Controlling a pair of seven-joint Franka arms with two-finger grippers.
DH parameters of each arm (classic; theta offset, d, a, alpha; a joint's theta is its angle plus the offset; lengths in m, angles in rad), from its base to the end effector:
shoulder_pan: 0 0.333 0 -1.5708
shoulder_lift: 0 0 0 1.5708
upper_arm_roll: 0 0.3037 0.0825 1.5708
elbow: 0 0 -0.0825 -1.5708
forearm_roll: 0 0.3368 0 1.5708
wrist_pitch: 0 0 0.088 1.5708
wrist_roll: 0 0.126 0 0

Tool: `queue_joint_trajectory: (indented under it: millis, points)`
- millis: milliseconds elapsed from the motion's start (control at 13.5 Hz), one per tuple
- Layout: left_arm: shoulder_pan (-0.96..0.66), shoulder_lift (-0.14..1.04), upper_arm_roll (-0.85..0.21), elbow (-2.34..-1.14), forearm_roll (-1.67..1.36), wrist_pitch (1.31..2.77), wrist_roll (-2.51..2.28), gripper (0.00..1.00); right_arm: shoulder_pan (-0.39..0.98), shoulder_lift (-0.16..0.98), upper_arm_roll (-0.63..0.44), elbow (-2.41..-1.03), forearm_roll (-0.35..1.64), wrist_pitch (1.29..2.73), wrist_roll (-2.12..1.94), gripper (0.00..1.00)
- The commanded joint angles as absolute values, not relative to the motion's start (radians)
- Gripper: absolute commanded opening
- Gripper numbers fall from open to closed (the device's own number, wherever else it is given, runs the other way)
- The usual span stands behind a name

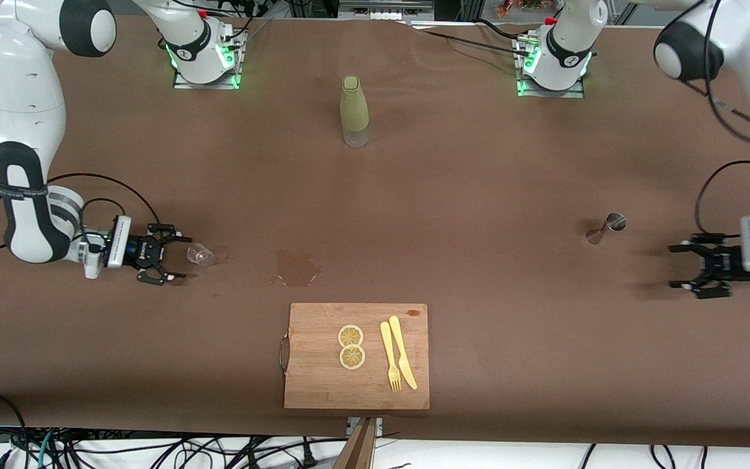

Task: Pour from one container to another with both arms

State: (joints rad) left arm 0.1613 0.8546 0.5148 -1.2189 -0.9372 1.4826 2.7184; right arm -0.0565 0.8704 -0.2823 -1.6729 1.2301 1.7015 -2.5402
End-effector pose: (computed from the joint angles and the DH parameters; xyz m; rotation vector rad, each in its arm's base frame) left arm 0.6116 0.2389 0.2802 1.4780 -2.1698 0.7932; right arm 0.5727 -0.0761 0.1199 -1.6175 -1.5261 -0.9077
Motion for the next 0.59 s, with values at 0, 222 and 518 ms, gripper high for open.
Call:
queue_joint_trajectory:
  millis: [0,222,518]
  points:
    - [0.097,0.623,0.512,-1.386,-0.826,1.639,2.766,1.00,-0.057,0.862,-0.314,-1.605,1.165,1.683,-2.430,1.00]
    - [0.054,0.456,0.508,-1.442,-0.691,1.739,2.615,1.00,-0.057,0.859,-0.334,-1.487,1.080,1.640,-2.231,1.00]
    - [0.009,0.321,0.471,-1.457,-0.476,1.825,2.326,1.00,-0.055,0.854,-0.350,-1.335,0.982,1.606,-1.912,1.00]
